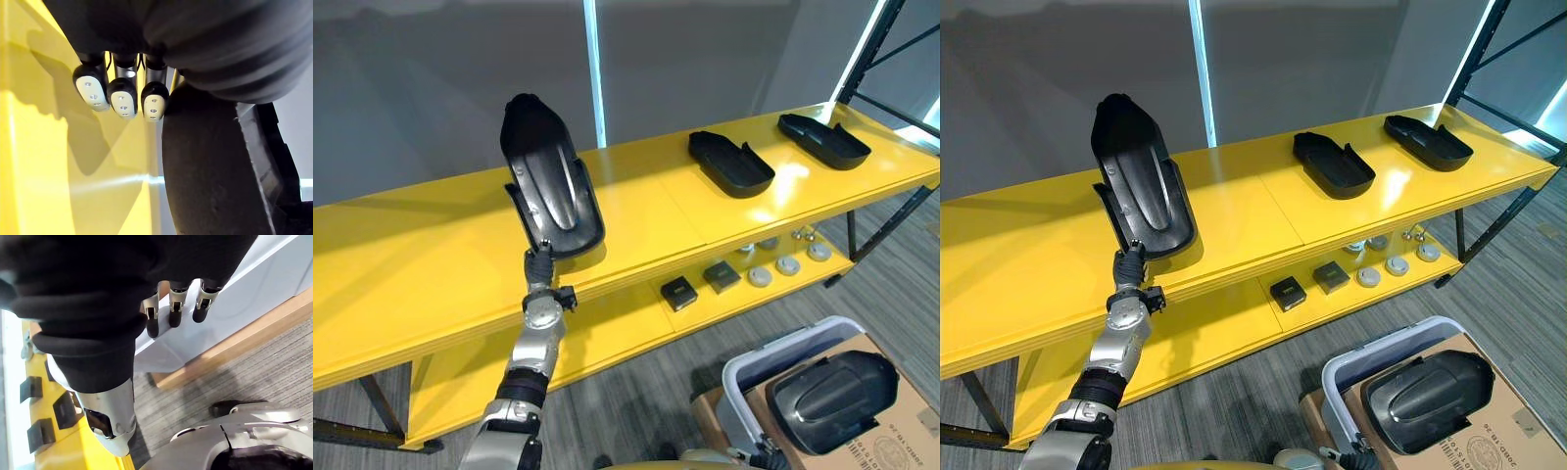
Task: Walk over and take plastic housings, then place them on the shelf
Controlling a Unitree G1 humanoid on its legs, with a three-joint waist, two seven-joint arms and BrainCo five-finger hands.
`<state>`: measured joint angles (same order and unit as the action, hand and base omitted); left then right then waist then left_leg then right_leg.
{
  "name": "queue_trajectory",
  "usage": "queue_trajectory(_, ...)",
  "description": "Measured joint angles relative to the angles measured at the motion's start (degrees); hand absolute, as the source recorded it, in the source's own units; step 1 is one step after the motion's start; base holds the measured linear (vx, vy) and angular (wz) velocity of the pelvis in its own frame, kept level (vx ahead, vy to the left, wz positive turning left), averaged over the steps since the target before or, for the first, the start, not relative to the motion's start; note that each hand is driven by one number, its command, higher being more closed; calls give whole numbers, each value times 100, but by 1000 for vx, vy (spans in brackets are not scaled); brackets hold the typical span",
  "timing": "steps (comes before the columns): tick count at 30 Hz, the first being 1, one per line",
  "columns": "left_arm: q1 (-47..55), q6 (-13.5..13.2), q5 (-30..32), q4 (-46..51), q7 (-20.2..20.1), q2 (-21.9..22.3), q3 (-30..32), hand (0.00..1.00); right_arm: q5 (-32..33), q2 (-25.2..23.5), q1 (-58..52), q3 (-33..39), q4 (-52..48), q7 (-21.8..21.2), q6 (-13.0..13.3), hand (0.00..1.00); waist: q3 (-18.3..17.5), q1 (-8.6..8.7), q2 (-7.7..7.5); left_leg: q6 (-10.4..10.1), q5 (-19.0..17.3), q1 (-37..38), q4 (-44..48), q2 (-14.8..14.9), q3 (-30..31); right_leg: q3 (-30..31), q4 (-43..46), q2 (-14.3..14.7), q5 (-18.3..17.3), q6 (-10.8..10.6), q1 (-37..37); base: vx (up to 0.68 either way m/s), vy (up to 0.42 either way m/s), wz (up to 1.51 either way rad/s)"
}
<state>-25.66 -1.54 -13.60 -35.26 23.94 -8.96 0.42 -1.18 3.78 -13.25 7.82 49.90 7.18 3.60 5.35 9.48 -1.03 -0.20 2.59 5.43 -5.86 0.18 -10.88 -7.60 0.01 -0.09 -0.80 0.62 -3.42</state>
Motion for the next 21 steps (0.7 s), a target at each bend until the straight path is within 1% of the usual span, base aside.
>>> queue_trajectory(1,-63,1,-55,-52,-2,-21,1,100,0,4,29,-1,0,-1,-1,0,22,37,-4,0,0,-2,0,0,1,-3,0,0,0,0,0,0,0,0)
queue_trajectory(2,-242,1,-245,-163,1,-98,17,0,2,5,116,-51,-2,-5,-2,0,114,75,-2,-1,0,-6,0,1,0,-3,7,0,0,1,10,0,0,0)
queue_trajectory(6,-468,1,-433,-269,-10,-91,26,0,3,19,138,-101,-1,-5,-11,0,147,79,-5,-7,5,-67,0,4,-6,-2,29,-1,0,1,85,-8,-3,0)
queue_trajectory(17,-655,-1,-500,-544,-10,-72,31,0,4,18,163,-102,3,-8,-12,0,159,92,-3,-8,6,-49,-2,1,-7,-9,33,-9,0,1,64,0,0,0)
queue_trajectory(21,-674,-28,-559,-579,-16,-72,31,0,4,22,195,-108,3,-8,-11,0,261,90,-13,-9,5,40,-3,-1,1,-19,23,-12,-1,0,-37,0,0,0)
